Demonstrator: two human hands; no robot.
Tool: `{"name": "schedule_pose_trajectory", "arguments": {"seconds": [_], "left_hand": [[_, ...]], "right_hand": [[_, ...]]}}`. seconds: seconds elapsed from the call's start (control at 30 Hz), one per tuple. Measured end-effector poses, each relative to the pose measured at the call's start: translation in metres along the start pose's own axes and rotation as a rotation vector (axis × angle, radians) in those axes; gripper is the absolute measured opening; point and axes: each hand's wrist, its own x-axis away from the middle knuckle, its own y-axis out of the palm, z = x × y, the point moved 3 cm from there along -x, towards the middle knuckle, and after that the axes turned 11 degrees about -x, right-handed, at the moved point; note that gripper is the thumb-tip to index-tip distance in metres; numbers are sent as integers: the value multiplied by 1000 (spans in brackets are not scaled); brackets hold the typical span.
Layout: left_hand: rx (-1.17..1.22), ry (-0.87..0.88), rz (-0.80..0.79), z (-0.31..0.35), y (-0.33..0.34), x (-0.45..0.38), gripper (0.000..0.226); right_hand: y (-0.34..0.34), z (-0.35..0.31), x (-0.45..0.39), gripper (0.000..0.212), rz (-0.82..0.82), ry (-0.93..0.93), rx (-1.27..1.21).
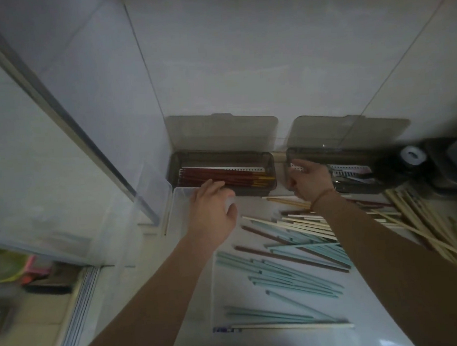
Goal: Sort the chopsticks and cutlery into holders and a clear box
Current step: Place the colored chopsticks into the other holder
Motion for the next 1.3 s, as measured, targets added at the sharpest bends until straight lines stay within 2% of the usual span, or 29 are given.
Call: {"name": "schedule_pose_trajectory", "arguments": {"seconds": [0.13,0.2,0.27,0.4,0.5,0.6,0.7,0.77,0.83,0.9,1.03,1.3], "left_hand": [[175,74,139,9,5,1,22],[268,151,236,19,5,2,23],[315,257,263,35,7,3,20],[359,419,132,63,27,9,17],[266,522,-27,77,52,20,18],[152,624,-126,86,72,37,21],[61,623,-175,88,87,48,27],[43,627,-160,89,91,52,27],[42,624,-136,89,91,53,29],[26,621,-122,87,90,54,33],[2,651,-114,85,89,55,42],[10,639,-63,80,88,55,47]], "right_hand": [[-56,-5,13,14,136,-179,8],[-88,5,25,9,234,-238,131],[-117,25,39,7,287,-236,316],[-156,79,65,12,244,-230,542],[-178,121,87,10,272,-214,638],[-190,148,100,16,317,-218,681],[-196,159,102,17,332,-227,719],[-198,160,102,24,349,-244,724],[-198,157,100,21,376,-239,731],[-198,156,98,14,370,-207,738],[-201,153,92,18,360,-86,790],[-218,159,102,14,332,1,858]]}}
